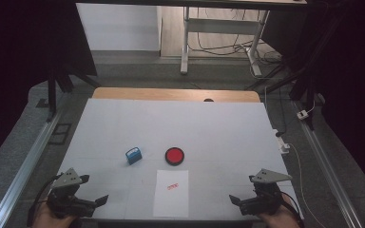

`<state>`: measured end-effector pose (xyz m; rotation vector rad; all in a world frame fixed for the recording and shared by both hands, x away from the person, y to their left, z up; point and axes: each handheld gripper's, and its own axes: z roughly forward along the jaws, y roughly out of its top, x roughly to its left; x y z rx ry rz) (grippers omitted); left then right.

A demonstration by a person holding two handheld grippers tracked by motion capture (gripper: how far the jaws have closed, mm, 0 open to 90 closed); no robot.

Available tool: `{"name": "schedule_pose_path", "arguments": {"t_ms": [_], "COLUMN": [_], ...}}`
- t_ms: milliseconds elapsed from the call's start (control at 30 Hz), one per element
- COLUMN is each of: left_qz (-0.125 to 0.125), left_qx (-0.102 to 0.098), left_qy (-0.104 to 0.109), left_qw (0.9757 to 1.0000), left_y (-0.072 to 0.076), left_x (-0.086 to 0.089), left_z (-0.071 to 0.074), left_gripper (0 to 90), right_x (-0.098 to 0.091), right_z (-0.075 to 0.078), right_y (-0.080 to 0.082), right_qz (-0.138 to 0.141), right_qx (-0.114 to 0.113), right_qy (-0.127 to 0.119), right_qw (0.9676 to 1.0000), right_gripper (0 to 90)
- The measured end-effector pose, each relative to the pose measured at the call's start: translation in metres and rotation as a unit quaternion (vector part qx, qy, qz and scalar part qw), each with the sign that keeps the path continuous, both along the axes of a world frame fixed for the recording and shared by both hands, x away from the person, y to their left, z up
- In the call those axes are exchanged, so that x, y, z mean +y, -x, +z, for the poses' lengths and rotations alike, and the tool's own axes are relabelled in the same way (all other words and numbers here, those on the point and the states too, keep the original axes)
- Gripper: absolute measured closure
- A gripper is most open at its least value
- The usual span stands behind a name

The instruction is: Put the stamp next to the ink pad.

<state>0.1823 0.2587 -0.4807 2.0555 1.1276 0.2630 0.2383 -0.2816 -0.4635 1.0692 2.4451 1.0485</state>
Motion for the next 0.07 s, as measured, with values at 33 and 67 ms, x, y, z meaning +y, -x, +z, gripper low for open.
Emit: {"name": "schedule_pose_path", "arguments": {"t_ms": [33,67], "left_qz": [0.000,-0.001], "left_qx": [0.000,0.001], "left_qy": [0.002,0.006], "left_qw": [1.0000,1.0000], "left_y": [-0.0003,-0.0007], "left_x": [0.0000,0.0001], "left_z": [0.0000,0.0001], "left_gripper": [0.0,0.0], "right_x": [0.0000,0.0000], "right_z": [0.0001,-0.0001], "right_y": [0.0001,0.0001], "right_qz": [0.001,0.001], "right_qx": [-0.001,0.000], "right_qy": [-0.001,0.000], "right_qw": [1.0000,1.0000], "right_gripper": [0.0,0.0]}}
